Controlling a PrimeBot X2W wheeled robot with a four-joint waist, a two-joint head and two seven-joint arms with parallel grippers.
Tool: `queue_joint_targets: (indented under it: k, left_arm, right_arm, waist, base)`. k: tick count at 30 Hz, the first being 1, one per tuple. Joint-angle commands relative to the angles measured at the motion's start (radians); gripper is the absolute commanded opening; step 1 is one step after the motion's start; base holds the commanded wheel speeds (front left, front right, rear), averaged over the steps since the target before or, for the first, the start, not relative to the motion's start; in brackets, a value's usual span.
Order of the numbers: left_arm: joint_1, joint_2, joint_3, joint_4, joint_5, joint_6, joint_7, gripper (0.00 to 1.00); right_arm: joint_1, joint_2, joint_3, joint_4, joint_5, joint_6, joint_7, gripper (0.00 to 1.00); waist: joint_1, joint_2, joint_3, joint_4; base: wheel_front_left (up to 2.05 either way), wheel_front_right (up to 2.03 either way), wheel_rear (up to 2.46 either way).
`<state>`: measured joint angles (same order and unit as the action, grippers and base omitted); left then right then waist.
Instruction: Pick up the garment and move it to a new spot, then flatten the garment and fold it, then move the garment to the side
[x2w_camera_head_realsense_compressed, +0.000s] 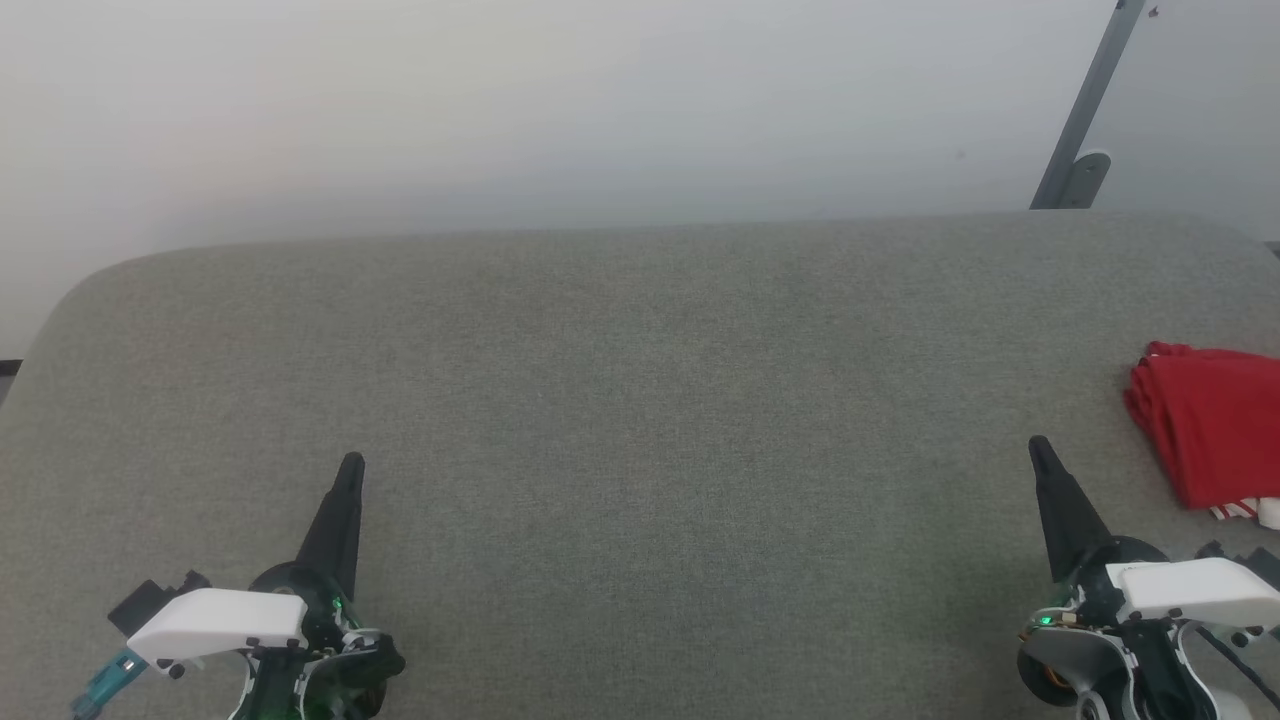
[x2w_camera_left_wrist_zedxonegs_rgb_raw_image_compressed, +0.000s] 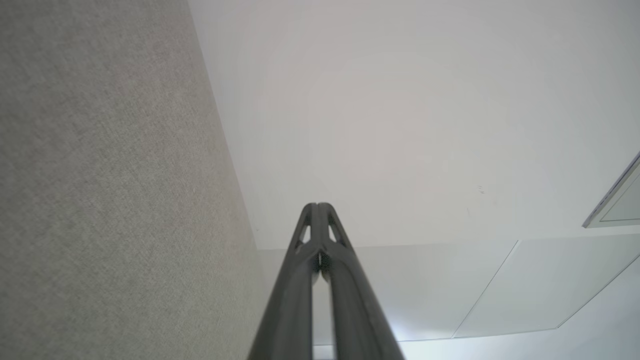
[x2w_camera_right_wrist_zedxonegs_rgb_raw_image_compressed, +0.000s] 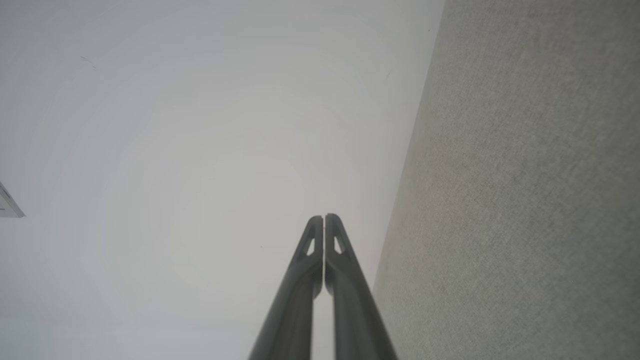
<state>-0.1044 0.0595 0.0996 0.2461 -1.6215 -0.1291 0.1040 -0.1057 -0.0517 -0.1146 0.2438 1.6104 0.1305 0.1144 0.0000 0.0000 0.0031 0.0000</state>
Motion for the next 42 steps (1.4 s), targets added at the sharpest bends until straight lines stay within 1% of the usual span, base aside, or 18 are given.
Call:
queue_joint_targets:
  k: [1, 42]
  left_arm:
    - [-0.009, 0.000, 0.003, 0.000, -0.003, -0.003, 0.003, 0.00]
    - [-0.010, -0.005, 0.010, 0.000, 0.004, -0.003, 0.008, 0.00]
  right_arm:
    - [-0.007, 0.004, 0.000, 0.003, 0.004, 0.000, 0.003, 0.00]
    - [-0.006, 0.004, 0.000, 0.003, 0.004, 0.000, 0.003, 0.00]
  waist:
    - [0.0000, 0.0000, 0.000, 0.000]
    - [0.0000, 0.0000, 0.000, 0.000]
  base:
    - [0.00, 0.00, 0.00]
    - [0.00, 0.00, 0.00]
